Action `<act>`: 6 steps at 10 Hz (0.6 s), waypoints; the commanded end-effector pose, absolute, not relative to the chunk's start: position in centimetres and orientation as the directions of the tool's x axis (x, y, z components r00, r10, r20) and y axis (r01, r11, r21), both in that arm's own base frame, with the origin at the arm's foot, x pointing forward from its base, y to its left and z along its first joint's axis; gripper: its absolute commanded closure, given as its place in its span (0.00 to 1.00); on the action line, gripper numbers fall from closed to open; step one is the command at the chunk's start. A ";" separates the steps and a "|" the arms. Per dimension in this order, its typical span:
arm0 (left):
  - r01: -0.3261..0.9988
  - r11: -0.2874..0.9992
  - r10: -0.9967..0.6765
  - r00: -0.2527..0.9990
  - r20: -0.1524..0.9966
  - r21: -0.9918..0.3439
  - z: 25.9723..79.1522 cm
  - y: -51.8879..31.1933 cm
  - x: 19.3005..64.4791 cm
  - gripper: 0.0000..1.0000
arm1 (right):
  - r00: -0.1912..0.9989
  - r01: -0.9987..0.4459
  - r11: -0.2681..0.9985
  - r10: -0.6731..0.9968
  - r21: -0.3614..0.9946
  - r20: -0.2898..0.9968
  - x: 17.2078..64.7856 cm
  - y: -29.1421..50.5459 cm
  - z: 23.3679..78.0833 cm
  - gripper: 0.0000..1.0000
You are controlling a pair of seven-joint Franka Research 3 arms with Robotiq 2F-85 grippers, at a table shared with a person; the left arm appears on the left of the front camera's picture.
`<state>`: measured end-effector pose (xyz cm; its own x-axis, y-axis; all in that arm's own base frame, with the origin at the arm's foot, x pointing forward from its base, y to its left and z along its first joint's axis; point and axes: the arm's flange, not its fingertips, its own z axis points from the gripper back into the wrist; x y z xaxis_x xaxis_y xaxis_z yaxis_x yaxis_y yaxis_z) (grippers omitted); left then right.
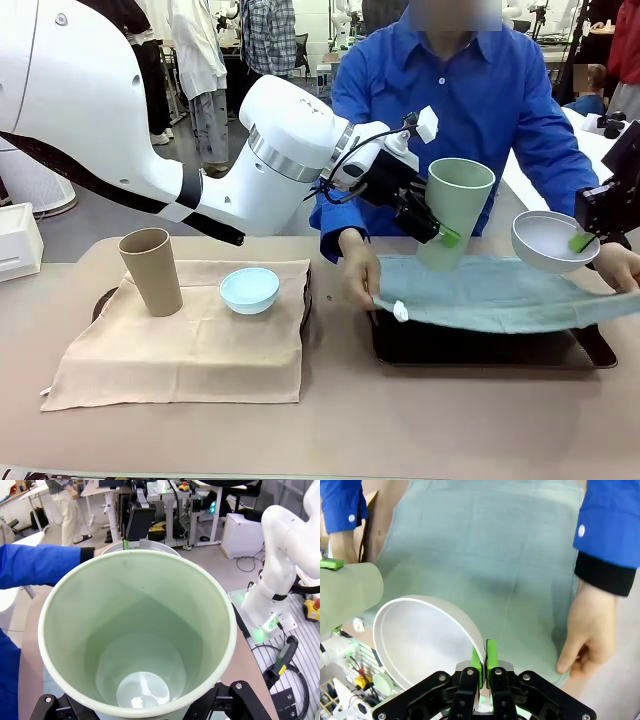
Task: Set up a tray with a mat and arrange the tableware.
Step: Place the Picnic Bowl and Reusable plastic cup back onto the Handle tray in front of the human's position.
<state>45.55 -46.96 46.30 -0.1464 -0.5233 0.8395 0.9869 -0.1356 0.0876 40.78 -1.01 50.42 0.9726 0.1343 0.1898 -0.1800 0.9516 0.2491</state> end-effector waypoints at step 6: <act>0.984 -0.151 -0.516 -0.162 0.841 0.097 46.5 -47.1 45.6 1.00 | 0.972 -0.181 0.953 0.136 0.243 0.191 40.7 -0.9 50.4 1.00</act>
<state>45.55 -46.97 46.30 -0.1464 -0.5232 0.8395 0.9869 -0.1356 0.0876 40.78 -1.01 50.42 0.9726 0.1344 0.1898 -0.1801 0.9516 0.2492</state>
